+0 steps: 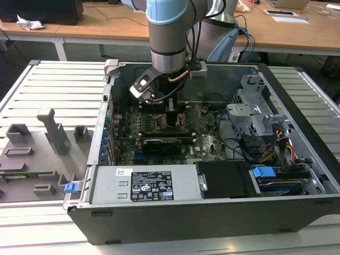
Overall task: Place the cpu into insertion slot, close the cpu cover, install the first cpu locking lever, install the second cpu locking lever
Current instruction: 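Place the cpu into insertion slot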
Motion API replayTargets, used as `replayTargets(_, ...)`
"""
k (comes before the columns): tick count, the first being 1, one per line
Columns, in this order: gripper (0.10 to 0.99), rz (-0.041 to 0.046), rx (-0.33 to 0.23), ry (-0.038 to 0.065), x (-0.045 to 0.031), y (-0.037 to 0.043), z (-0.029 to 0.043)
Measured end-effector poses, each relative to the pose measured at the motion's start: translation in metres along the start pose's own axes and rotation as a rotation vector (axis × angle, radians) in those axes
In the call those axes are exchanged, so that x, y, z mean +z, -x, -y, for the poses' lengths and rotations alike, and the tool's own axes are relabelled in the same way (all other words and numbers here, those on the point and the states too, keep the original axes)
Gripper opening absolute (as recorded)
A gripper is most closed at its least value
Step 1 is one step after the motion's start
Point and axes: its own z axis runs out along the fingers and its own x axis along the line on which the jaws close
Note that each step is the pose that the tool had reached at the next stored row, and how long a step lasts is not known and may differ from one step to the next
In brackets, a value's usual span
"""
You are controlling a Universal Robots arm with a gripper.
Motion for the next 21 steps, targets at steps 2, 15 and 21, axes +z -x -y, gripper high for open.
replayTargets(2,0.529,0.0003,0.003,0.000,0.0011,-0.0004,0.0003)
replayTargets(15,0.529,0.0010,0.008,0.000,0.0071,-0.0024,0.0016)
replayTargets(21,0.537,0.0009,0.008,0.000,0.0071,-0.0024,0.0016)
